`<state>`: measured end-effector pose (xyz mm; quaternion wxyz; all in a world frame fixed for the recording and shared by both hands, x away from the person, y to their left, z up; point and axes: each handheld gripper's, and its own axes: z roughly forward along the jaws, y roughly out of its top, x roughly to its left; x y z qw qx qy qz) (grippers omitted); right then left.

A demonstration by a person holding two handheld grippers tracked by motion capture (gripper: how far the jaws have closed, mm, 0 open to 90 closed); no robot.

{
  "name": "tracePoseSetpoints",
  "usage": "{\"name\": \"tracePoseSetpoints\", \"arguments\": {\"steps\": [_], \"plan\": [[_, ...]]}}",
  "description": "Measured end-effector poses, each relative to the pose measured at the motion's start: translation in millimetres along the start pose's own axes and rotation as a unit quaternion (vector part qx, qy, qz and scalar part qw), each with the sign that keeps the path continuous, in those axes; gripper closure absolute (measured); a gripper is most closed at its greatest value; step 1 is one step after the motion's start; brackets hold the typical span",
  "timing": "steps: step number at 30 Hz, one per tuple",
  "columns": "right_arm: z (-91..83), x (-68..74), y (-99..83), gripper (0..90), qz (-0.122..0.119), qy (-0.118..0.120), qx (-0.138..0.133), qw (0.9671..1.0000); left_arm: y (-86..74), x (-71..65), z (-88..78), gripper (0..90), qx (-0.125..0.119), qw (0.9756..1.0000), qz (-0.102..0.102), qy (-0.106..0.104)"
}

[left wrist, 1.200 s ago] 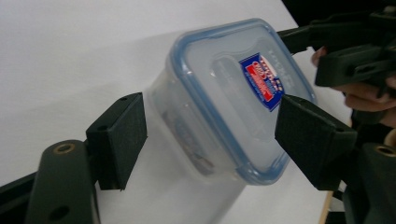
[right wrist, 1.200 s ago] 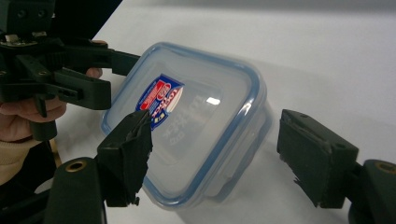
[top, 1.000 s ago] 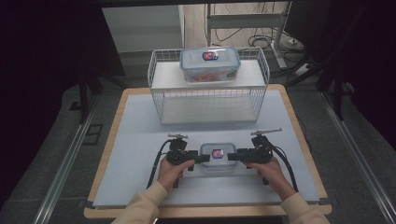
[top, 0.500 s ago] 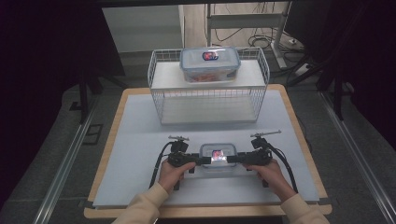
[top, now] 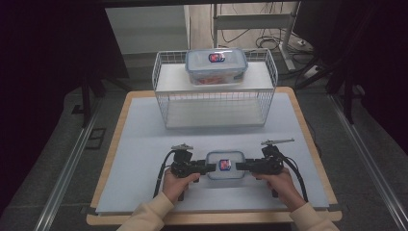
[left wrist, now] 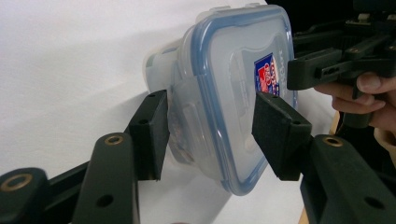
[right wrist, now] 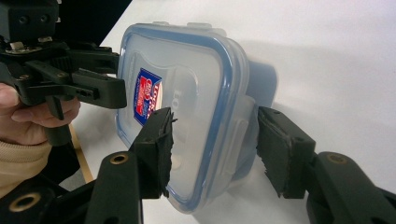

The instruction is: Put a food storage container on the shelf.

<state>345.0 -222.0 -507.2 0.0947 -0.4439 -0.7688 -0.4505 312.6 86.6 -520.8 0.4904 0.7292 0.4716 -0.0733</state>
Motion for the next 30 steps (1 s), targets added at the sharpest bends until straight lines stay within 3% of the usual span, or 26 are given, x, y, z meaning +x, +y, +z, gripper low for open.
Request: {"name": "tracePoseSetpoints", "arguments": {"steps": [10, 19, 30], "plan": [[-4.5, 2.6, -0.3, 49.7, -0.004, -0.005, -0.011, 0.9999, 1.9, -5.9, -0.2, 49.4, -0.007, 0.9998, 0.015, 0.013], [-8.5, 7.7, 2.6, 49.6, -0.019, -0.008, -0.021, 0.9996, 4.8, -8.4, -5.8, 50.2, -0.02, 0.9997, 0.017, 0.005], [-14.7, 14.9, 8.9, 49.6, -0.034, -0.009, -0.037, 0.9987, 12.3, -12.9, -12.4, 50.5, -0.031, 0.9989, 0.035, 0.006]]}}
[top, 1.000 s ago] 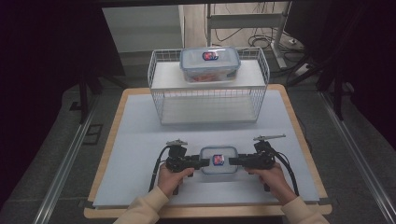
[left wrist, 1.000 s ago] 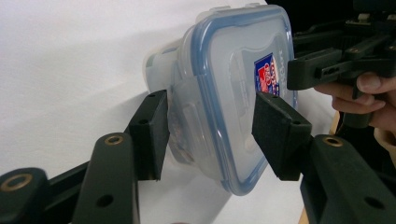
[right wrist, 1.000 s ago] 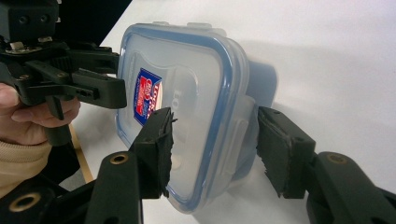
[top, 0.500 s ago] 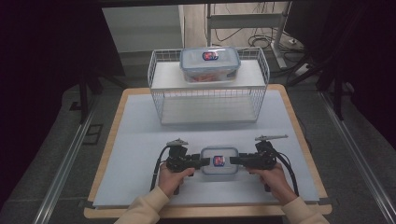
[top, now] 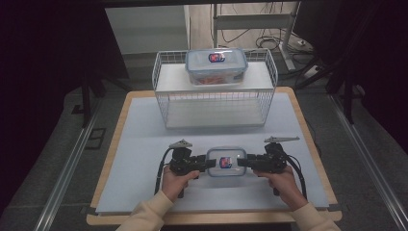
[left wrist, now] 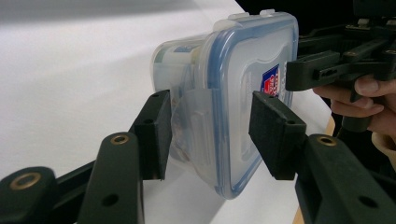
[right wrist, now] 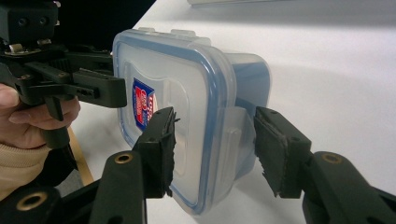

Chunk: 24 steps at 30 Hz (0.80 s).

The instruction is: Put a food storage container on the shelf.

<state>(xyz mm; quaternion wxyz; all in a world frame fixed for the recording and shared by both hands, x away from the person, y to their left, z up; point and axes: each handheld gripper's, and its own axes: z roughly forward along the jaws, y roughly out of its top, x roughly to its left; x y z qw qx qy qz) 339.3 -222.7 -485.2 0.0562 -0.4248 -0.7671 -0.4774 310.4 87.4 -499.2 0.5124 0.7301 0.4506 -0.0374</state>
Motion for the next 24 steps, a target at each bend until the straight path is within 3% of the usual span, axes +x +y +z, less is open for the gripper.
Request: {"name": "tracePoseSetpoints", "arguments": {"steps": [24], "plan": [[-3.6, 11.4, 17.4, 49.6, -0.016, 0.004, -0.022, 0.9996, 19.3, -5.1, -16.3, 50.7, -0.018, 0.9995, 0.024, 0.006]]}}
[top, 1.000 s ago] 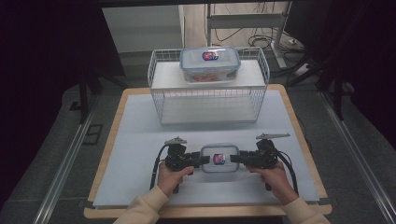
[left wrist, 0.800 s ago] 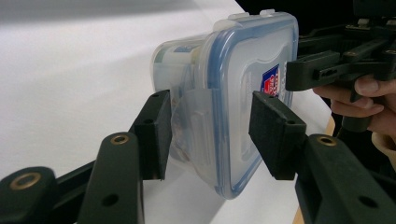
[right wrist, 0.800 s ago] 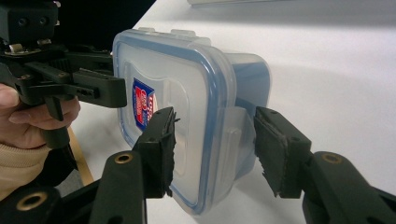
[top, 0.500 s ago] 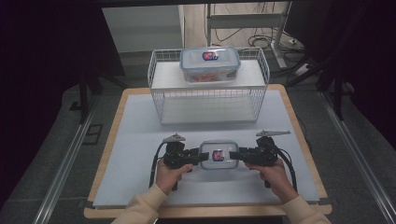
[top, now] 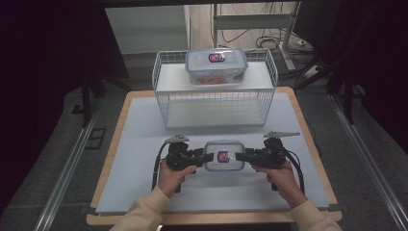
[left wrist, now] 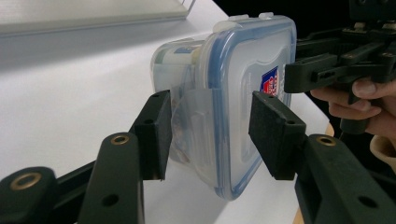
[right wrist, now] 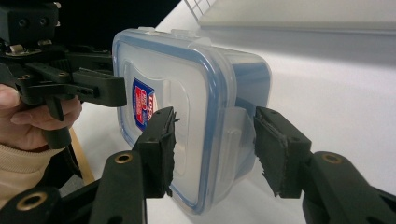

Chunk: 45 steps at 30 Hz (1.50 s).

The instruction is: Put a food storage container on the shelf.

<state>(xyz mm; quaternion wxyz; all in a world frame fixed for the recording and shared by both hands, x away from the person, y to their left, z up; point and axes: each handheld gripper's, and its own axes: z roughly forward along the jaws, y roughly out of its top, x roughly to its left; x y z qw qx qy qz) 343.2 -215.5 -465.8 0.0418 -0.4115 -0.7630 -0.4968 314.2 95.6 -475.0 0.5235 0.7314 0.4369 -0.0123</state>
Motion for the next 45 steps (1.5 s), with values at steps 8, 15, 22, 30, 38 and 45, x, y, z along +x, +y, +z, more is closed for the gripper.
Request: {"name": "tracePoseSetpoints", "arguments": {"steps": [8, 15, 22, 30, 38, 45], "plan": [[-3.7, 5.5, 16.8, 49.7, -0.014, 0.0, -0.011, 0.9998, 16.6, -2.9, -8.6, 50.7, -0.012, 0.9999, 0.008, 0.004], [-4.9, 11.7, 33.9, 49.7, -0.025, 0.005, -0.019, 0.9995, 31.9, -4.2, -19.1, 51.0, -0.024, 0.9996, 0.012, 0.007], [-7.7, 17.2, 54.4, 49.6, -0.037, 0.003, -0.022, 0.9991, 47.8, -5.0, -25.9, 51.0, -0.033, 0.9993, 0.018, 0.009], [-14.5, 25.4, 87.1, 49.6, -0.053, 0.005, -0.037, 0.9979, 80.9, -9.6, -39.4, 51.1, -0.053, 0.9978, 0.037, 0.015], [-23.5, 33.8, 117.1, 49.6, -0.07, 0.004, -0.053, 0.9961, 108.1, -15.0, -49.6, 51.1, -0.071, 0.9963, 0.045, 0.016], [-28.8, 38.3, 132.8, 49.6, -0.081, 0.0, -0.062, 0.9948, 124.1, -16.8, -53.4, 51.0, -0.081, 0.9955, 0.047, 0.015]]}}
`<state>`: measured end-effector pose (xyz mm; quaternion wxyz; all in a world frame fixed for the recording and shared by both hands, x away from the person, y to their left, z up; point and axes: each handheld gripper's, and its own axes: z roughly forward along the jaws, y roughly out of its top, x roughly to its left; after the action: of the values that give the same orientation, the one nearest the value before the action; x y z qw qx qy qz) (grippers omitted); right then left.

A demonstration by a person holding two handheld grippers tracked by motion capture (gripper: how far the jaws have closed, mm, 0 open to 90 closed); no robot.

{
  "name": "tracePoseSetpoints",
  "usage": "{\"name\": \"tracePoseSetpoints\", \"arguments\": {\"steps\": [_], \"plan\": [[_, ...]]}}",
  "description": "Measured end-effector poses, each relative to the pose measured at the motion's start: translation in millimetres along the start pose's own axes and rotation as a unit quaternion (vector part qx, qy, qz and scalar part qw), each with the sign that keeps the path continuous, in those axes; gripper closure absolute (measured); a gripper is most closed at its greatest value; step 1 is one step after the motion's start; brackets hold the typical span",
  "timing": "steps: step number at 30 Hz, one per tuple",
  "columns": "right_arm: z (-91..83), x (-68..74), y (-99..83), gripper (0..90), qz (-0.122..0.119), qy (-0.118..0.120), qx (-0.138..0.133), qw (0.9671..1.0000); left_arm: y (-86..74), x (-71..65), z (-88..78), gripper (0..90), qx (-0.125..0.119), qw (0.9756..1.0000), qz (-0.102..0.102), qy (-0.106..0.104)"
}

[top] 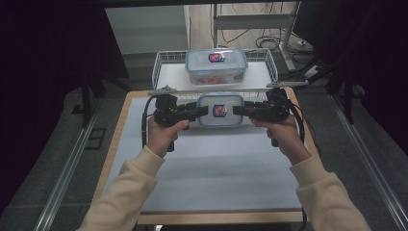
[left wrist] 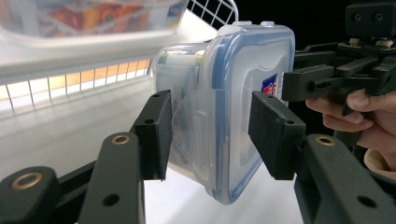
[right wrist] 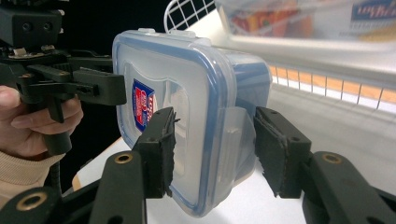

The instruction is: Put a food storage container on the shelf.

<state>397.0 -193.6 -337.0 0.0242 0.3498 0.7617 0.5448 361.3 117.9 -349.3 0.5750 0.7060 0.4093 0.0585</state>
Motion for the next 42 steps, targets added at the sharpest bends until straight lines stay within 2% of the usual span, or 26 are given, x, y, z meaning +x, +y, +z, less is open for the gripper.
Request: {"name": "tracePoseSetpoints", "arguments": {"steps": [7, 18, 26, 39, 42], "plan": [[-4.1, -3.6, 19.0, 49.6, -0.001, 0.006, -0.014, 0.9999, 26.7, -3.9, -1.0, 51.1, -0.007, 0.9999, 0.014, 0.005], [-9.1, -7.0, 59.3, 49.6, -0.011, 0.003, -0.028, 0.9995, 66.8, 0.3, -1.0, 51.3, -0.019, 0.9996, 0.02, 0.0], [-3.6, -14.3, 81.1, 49.7, -0.007, 0.006, -0.032, 0.9994, 89.7, 9.2, 0.8, 51.4, -0.021, 0.9996, 0.02, 0.003], [7.7, -29.3, 118.9, 49.7, -0.009, 0.002, -0.028, 0.9996, 123.1, 31.3, 11.1, 51.3, -0.027, 0.9994, 0.021, -0.002], [13.7, -41.6, 130.0, 49.7, -0.006, 0.003, -0.02, 0.9998, 130.8, 41.2, 20.4, 51.3, -0.024, 0.9997, 0.009, -0.001]]}}
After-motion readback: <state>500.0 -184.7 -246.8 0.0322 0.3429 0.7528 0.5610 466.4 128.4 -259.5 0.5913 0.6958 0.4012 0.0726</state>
